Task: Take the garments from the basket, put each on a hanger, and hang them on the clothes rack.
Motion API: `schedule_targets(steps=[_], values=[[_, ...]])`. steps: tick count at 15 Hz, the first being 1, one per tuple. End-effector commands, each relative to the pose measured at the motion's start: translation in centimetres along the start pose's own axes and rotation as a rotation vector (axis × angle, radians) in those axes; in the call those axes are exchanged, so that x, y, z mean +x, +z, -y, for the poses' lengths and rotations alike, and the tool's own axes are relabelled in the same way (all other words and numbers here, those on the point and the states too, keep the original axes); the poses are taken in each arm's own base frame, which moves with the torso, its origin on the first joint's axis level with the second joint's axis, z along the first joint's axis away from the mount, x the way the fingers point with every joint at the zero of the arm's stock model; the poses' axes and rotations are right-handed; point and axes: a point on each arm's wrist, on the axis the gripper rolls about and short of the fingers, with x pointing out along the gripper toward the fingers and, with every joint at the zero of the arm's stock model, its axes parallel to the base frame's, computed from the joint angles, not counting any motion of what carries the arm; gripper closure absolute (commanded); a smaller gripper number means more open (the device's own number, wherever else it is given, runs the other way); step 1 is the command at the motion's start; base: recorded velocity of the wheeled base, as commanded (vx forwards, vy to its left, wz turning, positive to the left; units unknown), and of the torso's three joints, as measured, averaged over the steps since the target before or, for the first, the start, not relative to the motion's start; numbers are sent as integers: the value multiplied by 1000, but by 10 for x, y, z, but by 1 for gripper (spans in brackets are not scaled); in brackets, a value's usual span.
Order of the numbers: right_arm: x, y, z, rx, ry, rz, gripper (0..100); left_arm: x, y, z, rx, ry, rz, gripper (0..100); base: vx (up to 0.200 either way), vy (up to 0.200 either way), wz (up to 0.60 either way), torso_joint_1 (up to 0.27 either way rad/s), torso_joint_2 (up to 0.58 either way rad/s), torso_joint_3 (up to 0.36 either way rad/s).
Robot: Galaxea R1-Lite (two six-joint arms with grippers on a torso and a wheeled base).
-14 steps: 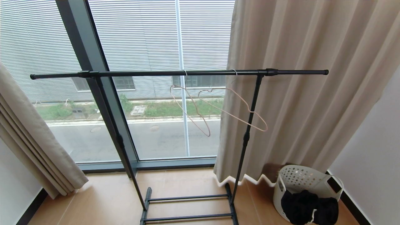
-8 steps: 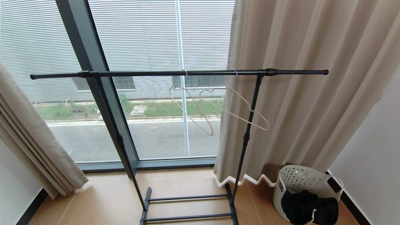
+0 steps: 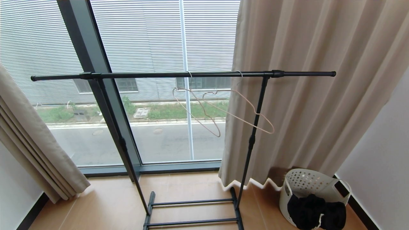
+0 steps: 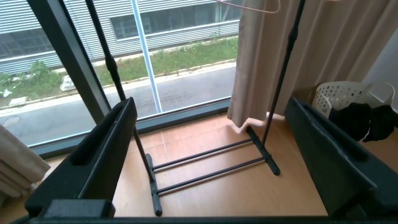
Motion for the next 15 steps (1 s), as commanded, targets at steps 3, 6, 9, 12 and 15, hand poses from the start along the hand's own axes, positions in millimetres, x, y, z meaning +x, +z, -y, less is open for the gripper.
schedule_targets(steps=[3,6,9,12,15], values=[[0,0,0,0,1,-2,0,0,0,0,-1,2,0,0,0,0,0,0,0,0],[0,0,0,0,1,0,0,0,0,0,-1,2,0,0,0,0,0,-32,81,41],[0,0,0,0,1,0,0,0,0,0,-1,2,0,0,0,0,0,-139,336,170],[0,0,0,0,1,0,0,0,0,0,-2,2,-1,0,0,0,0,-155,341,190],[0,0,0,0,1,0,0,0,0,0,-1,2,0,0,0,0,0,-37,98,54]])
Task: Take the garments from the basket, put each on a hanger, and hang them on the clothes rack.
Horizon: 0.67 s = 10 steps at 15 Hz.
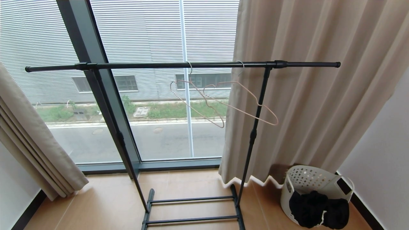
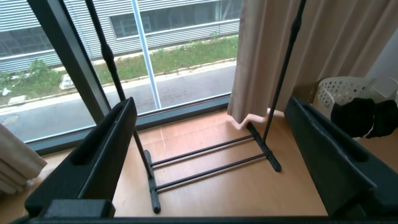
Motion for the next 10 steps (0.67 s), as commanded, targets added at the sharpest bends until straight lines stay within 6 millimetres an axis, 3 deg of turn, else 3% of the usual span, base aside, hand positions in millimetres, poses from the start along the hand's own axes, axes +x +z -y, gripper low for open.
schedule_targets(steps=[1,10], values=[[0,0,0,0,1,-2,0,0,0,0,0,1,0,0,0,0,0,0,0,0],[0,0,0,0,1,-2,0,0,0,0,0,0,-1,0,0,0,0,0,0,0]])
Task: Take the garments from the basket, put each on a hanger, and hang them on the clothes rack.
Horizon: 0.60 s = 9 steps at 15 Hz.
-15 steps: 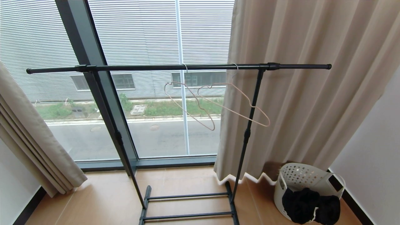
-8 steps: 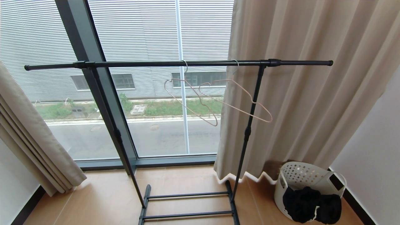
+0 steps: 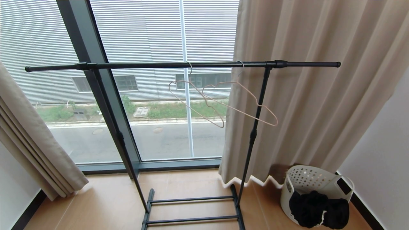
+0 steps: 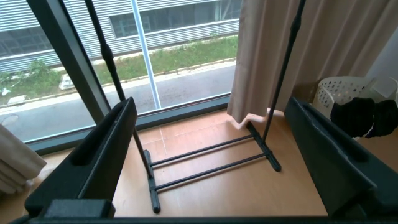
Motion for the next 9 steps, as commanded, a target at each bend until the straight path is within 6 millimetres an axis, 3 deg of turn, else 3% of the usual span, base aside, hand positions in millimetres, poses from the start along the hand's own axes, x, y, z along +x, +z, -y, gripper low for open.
schedule_targets(steps=[1,9], values=[[0,0,0,0,1,-1,0,0,0,0,0,1,0,0,0,0,0,0,0,0],[0,0,0,0,1,-1,0,0,0,0,0,1,0,0,0,0,0,0,0,0]])
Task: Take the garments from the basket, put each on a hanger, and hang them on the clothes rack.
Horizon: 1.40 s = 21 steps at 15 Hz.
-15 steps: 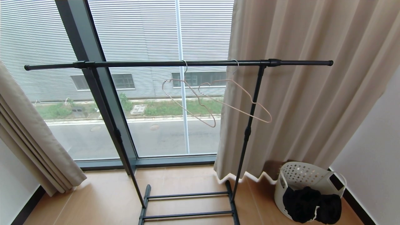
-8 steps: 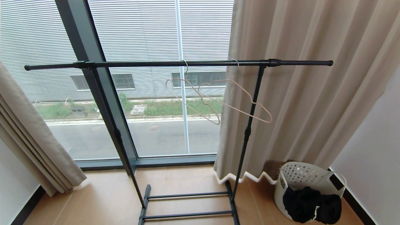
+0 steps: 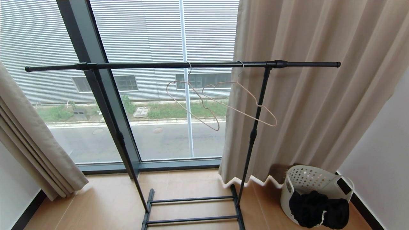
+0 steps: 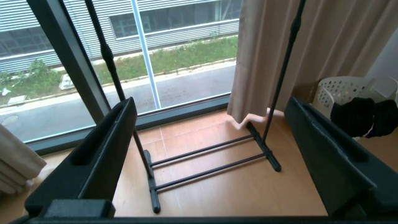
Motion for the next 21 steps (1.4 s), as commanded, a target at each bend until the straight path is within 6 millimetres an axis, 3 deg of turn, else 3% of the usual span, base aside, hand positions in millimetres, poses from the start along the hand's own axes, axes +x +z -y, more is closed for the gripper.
schedule_targets(steps=[1,12,21], values=[[0,0,0,0,1,-1,0,0,0,0,0,0,-1,0,0,0,0,0,0,0],[0,0,0,0,1,-1,0,0,0,0,0,0,-1,0,0,0,0,-7,14,9],[0,0,0,0,1,-1,0,0,0,0,0,-1,-1,0,0,0,0,-169,404,227]])
